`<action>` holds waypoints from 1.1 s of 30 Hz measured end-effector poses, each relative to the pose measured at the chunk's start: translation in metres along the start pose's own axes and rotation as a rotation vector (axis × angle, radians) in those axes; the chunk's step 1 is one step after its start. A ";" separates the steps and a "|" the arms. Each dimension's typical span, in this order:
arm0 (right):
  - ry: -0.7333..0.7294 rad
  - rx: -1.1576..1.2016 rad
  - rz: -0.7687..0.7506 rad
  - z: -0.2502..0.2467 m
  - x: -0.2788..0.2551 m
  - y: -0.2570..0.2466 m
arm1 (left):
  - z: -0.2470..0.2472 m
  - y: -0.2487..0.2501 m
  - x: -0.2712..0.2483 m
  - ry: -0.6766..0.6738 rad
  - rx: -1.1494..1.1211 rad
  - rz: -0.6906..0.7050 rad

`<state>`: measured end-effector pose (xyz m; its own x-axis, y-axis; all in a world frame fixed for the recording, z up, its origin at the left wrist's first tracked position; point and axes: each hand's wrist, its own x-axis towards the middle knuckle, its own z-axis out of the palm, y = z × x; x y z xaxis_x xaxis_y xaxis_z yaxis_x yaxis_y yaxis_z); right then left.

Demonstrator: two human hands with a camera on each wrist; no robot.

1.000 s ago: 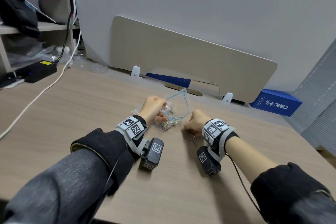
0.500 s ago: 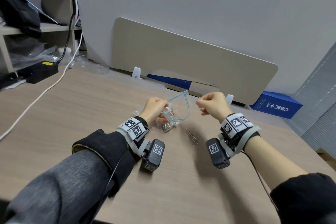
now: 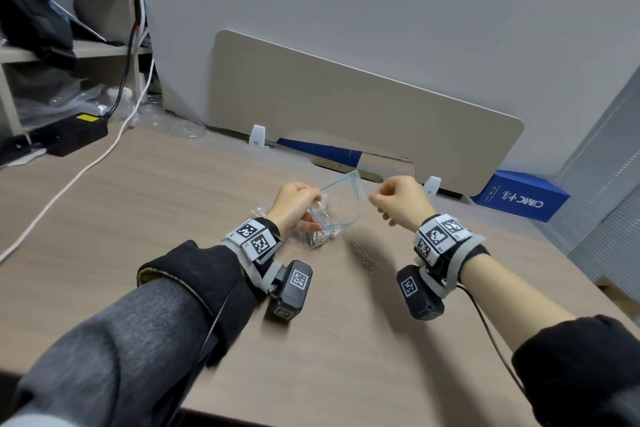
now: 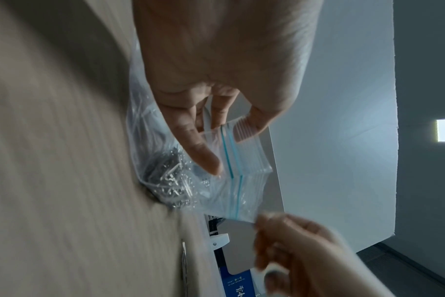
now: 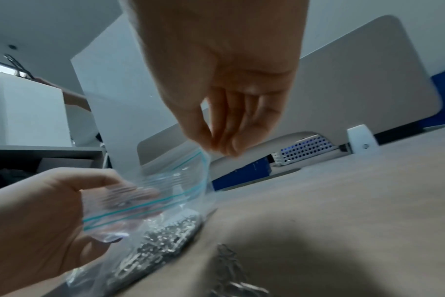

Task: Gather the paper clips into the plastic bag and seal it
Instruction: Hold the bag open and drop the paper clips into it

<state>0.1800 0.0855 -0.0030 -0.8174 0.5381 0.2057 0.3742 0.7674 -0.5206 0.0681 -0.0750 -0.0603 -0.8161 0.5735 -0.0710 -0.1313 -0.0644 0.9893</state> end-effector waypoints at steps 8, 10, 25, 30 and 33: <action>-0.484 -0.242 0.170 0.016 -0.029 0.026 | 0.001 -0.001 0.000 0.009 0.005 -0.004; -0.481 -0.236 0.179 0.020 -0.030 0.021 | 0.002 -0.002 0.001 0.004 0.007 -0.003; -0.493 -0.154 0.299 0.024 -0.020 0.008 | 0.001 -0.004 0.006 0.005 -0.004 -0.017; -0.549 -0.168 0.355 0.020 -0.017 0.008 | 0.001 -0.004 0.005 -0.002 -0.002 -0.015; -0.545 -0.155 0.366 0.020 -0.018 0.007 | 0.002 -0.004 0.005 0.000 0.007 -0.014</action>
<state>0.1889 0.0744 -0.0267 -0.7148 0.5513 -0.4303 0.6945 0.6318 -0.3442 0.0655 -0.0702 -0.0642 -0.8145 0.5739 -0.0848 -0.1384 -0.0503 0.9891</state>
